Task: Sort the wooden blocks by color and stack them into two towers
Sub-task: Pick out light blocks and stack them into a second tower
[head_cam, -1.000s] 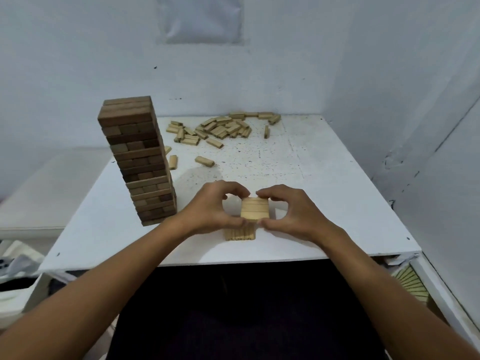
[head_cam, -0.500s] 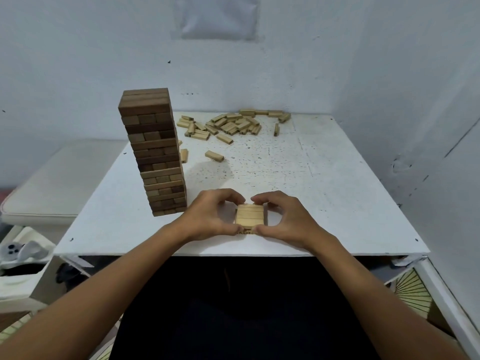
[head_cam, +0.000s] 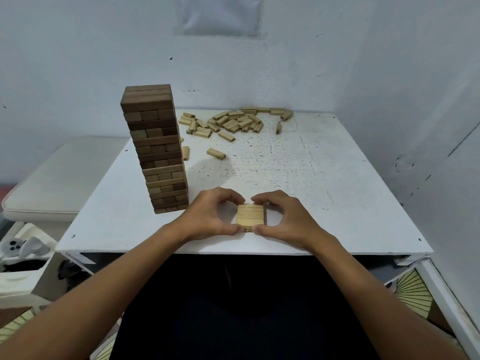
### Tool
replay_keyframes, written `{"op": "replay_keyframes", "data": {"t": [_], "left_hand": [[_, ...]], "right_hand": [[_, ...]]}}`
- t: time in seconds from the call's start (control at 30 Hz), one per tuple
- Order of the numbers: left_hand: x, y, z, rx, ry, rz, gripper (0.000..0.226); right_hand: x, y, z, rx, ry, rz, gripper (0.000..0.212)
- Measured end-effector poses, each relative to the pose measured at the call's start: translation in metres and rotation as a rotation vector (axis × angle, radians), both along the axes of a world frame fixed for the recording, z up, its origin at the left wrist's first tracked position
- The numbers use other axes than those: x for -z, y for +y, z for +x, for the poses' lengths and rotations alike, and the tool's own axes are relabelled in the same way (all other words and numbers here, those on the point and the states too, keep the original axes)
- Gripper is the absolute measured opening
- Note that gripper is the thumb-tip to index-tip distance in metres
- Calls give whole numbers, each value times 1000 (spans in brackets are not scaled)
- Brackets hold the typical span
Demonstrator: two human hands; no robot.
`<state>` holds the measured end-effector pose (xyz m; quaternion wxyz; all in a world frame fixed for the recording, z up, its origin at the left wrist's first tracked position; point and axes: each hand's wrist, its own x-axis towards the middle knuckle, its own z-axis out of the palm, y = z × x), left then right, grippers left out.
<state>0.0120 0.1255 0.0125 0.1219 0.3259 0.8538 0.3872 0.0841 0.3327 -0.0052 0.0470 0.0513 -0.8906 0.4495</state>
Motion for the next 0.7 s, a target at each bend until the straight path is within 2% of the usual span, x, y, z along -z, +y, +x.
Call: {"op": "replay_keyframes", "data": {"t": [0.7], "left_hand": [[5, -2, -2, 8, -2, 7, 57]], "right_hand": [[0, 0, 1, -16, 1, 7, 60]]}}
